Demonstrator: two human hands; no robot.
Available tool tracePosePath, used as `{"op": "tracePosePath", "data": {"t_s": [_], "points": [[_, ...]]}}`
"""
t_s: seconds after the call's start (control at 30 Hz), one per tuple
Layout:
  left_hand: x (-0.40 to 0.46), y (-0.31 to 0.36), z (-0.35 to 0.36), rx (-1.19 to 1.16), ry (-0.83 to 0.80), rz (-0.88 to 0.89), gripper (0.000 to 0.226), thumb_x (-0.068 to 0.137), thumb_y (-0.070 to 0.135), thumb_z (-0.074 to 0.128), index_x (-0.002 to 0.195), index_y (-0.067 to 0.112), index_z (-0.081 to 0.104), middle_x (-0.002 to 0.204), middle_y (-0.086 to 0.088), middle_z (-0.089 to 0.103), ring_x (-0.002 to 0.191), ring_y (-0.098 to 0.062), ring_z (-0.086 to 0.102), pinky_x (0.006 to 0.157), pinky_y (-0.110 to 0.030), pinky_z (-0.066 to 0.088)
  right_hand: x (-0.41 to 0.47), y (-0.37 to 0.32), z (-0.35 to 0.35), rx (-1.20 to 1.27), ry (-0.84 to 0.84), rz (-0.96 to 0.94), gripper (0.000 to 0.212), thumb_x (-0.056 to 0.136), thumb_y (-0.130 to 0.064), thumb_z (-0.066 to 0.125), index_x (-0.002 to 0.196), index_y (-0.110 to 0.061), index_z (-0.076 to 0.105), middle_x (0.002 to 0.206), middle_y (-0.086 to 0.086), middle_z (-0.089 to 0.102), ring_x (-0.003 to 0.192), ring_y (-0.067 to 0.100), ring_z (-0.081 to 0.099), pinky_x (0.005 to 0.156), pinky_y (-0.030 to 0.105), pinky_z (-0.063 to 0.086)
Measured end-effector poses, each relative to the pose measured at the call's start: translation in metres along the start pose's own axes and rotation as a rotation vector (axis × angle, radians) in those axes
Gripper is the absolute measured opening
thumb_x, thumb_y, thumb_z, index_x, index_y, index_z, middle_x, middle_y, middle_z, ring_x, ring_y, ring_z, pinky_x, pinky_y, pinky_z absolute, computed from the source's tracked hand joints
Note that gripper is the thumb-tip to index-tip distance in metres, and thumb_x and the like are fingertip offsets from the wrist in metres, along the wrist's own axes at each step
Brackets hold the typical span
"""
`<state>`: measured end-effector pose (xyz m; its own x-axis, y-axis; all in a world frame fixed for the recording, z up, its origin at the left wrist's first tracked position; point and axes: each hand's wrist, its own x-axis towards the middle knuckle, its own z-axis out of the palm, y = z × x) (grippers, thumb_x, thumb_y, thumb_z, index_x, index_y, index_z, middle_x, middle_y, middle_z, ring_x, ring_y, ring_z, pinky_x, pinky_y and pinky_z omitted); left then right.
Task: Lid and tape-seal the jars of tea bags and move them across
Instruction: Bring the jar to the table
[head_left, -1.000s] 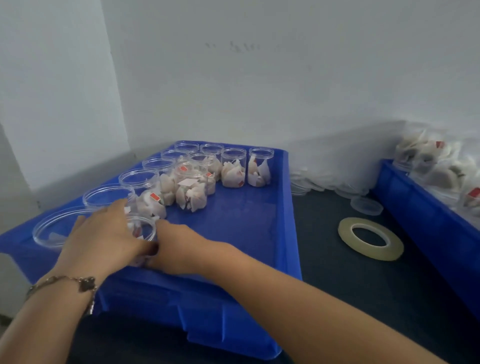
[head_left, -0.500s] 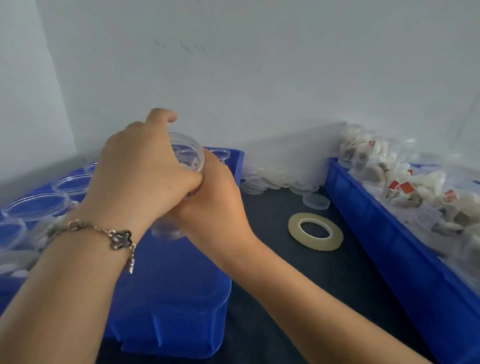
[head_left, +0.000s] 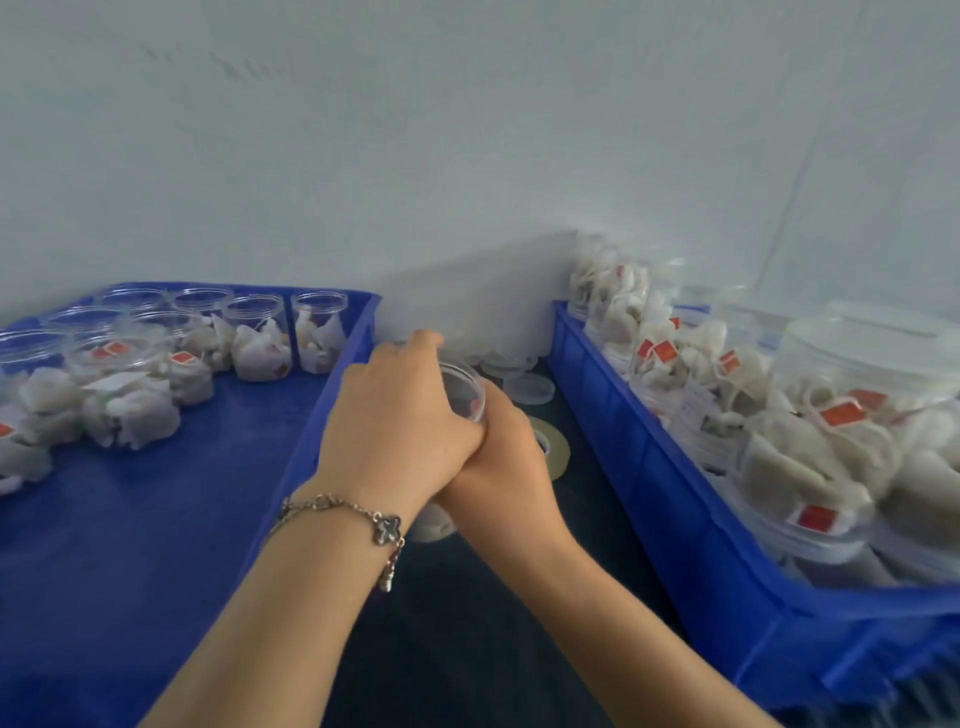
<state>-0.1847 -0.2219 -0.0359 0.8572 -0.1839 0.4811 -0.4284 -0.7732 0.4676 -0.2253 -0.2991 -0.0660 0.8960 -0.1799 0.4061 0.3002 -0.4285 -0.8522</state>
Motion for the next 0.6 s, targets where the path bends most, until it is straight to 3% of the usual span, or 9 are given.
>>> {"op": "tracePosePath", "data": {"t_s": [0.2, 0.33, 0.6], "points": [[-0.007, -0.001, 0.046, 0.022, -0.143, -0.066, 0.067, 0.083, 0.046, 0.062, 0.14, 0.025, 0.035, 0.128, -0.005, 0.049, 0.116, -0.026, 0.047, 0.083, -0.032, 0.042, -0.007, 0.04, -0.009, -0.041, -0.012, 0.097, 0.034, 0.067, -0.026, 0.07, 0.098, -0.033, 0.059, 0.096, -0.008, 0.066, 0.095, 0.013, 0.061, 0.083, 0.042, 0.052], [-0.006, -0.003, 0.063, 0.022, -0.21, -0.11, 0.07, 0.082, 0.043, 0.065, 0.141, 0.024, 0.032, 0.131, -0.005, 0.044, 0.118, -0.026, 0.045, 0.082, -0.03, 0.04, -0.005, 0.06, -0.012, -0.021, -0.005, 0.121, 0.032, 0.07, -0.02, 0.074, 0.096, -0.032, 0.06, 0.091, -0.012, 0.068, 0.088, 0.001, 0.063, 0.078, 0.028, 0.054], [0.013, -0.008, 0.087, 0.022, -0.187, -0.123, 0.075, 0.08, 0.048, 0.065, 0.141, 0.022, 0.032, 0.132, -0.004, 0.043, 0.12, -0.024, 0.041, 0.079, -0.026, 0.032, 0.014, 0.087, -0.011, 0.025, 0.005, 0.157, 0.035, 0.075, -0.016, 0.071, 0.104, -0.032, 0.06, 0.093, -0.011, 0.068, 0.089, 0.002, 0.063, 0.075, 0.023, 0.054]]}}
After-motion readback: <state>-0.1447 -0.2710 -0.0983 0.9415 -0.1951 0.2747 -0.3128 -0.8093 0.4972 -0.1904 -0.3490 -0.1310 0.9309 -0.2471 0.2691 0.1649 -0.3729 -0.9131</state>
